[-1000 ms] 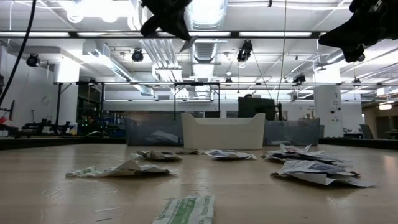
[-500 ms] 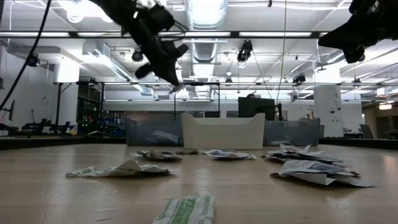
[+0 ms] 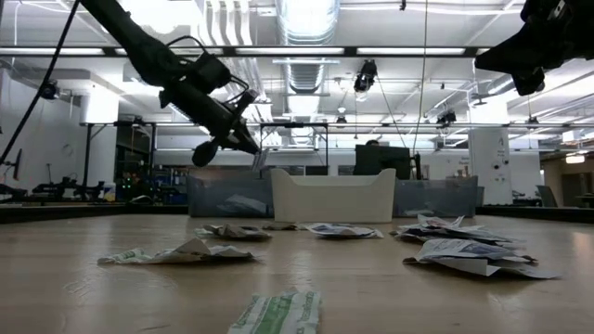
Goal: Pick & Place First Aid Supplies
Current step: Put the blue bandage pack into the left gray bin
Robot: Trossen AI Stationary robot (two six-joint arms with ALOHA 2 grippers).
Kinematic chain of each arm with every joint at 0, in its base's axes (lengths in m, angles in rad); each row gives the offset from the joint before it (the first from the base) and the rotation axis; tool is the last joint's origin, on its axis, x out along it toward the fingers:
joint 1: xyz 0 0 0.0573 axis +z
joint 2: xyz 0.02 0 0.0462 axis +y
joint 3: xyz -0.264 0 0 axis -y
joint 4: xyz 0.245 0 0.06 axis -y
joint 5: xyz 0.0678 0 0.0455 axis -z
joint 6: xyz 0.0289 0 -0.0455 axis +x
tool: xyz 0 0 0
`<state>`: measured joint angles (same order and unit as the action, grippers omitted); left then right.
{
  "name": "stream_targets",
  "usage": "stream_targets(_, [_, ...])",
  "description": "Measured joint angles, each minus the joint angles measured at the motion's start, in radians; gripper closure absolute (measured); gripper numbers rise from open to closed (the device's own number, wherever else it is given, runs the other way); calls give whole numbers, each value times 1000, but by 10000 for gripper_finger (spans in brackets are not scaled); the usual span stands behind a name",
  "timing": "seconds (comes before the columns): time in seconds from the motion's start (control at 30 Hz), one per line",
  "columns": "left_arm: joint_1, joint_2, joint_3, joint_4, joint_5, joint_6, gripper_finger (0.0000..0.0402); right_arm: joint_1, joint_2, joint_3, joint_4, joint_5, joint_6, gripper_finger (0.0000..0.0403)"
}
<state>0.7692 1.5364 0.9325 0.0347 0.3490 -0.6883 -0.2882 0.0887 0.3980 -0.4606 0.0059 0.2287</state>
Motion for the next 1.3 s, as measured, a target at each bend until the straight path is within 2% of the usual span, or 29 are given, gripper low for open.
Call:
stream_targets(0.47, [73,2,-4,-101,55,-51,401,0,0,0,0,25,-1,364])
stream_targets(0.9, [81,2,-4,-122,30,-46,401,0,0,0,2,25,0,364])
stream_targets(1.3, [81,2,-4,-114,80,-34,401,0,0,0,2,24,0,364])
